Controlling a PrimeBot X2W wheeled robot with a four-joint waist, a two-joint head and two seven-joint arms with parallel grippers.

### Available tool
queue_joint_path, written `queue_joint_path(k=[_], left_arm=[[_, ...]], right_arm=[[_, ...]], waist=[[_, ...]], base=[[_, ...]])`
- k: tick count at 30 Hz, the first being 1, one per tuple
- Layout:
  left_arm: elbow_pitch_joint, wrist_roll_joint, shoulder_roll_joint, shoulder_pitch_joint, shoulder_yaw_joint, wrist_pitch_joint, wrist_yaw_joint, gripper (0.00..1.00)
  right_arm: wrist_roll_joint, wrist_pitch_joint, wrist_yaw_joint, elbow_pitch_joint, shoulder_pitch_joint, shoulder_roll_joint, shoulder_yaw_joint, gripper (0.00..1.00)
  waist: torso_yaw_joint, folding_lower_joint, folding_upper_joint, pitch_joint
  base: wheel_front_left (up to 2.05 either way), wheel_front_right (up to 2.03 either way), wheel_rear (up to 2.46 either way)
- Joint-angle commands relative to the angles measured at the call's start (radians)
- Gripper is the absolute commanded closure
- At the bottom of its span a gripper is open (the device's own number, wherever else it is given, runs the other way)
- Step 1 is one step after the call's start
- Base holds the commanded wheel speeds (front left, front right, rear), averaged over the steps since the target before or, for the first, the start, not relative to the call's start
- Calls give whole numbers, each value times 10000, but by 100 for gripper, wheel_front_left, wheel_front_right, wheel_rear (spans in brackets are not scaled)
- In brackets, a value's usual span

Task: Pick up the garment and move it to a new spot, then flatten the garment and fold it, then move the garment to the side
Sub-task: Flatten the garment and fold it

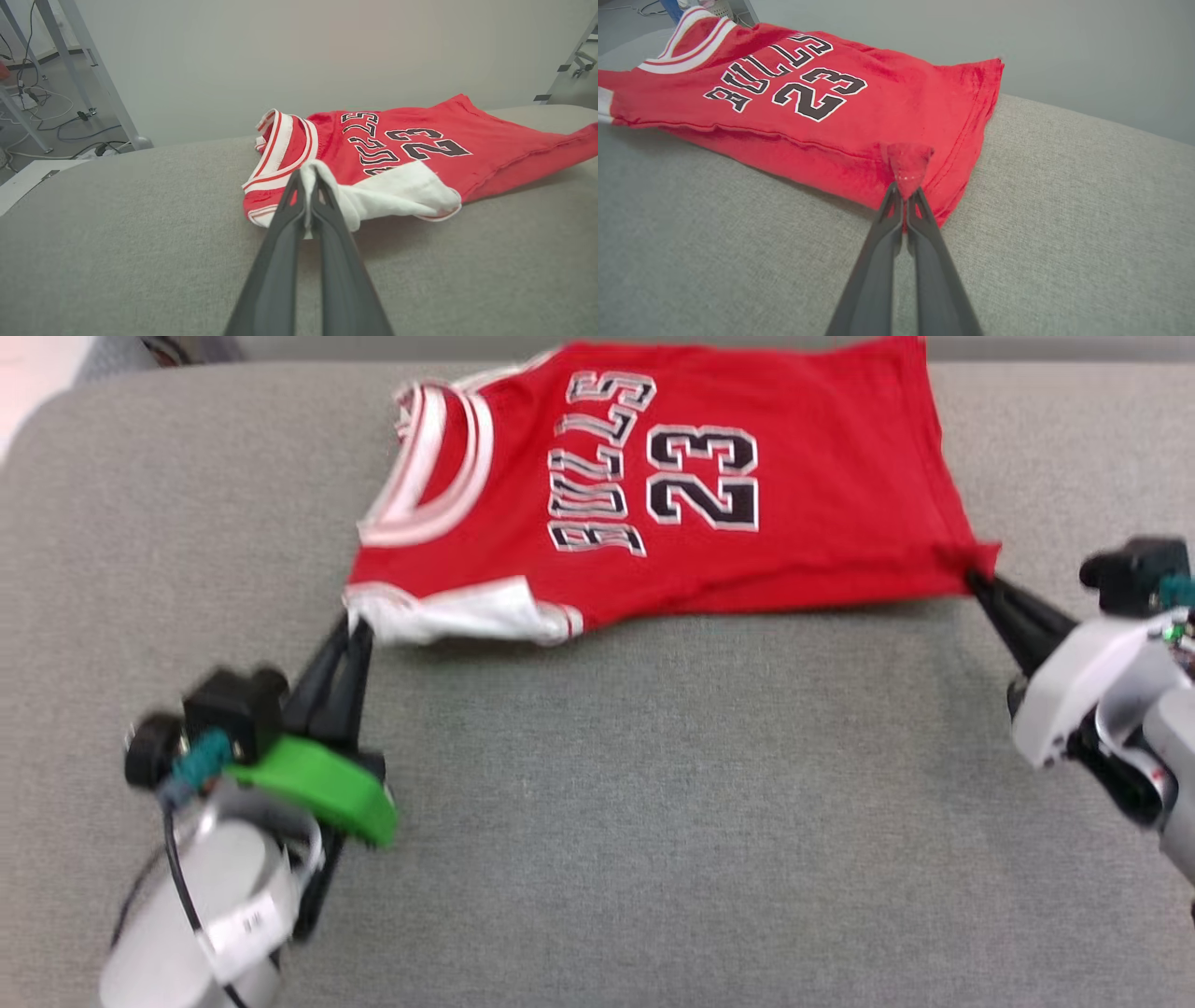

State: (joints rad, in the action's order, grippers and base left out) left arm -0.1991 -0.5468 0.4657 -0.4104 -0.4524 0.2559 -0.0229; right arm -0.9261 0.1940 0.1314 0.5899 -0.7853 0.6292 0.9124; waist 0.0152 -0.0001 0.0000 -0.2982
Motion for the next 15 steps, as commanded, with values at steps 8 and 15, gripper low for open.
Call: queue_joint_path(k=[8, 15], left_arm=[[287, -578, 7, 2849, -136, 58, -402, 100], [585, -1164, -121, 4775, -226, 41, -682, 100]], right_arm=[[-428, 162, -7, -653, 2491, 658, -146, 100], [-208, 232, -7, -1339, 4861, 973, -798, 100]], waist=[[383, 1, 0, 1725], [375, 1, 0, 2443]], base=[[0, 0, 0], [0, 0, 0]])
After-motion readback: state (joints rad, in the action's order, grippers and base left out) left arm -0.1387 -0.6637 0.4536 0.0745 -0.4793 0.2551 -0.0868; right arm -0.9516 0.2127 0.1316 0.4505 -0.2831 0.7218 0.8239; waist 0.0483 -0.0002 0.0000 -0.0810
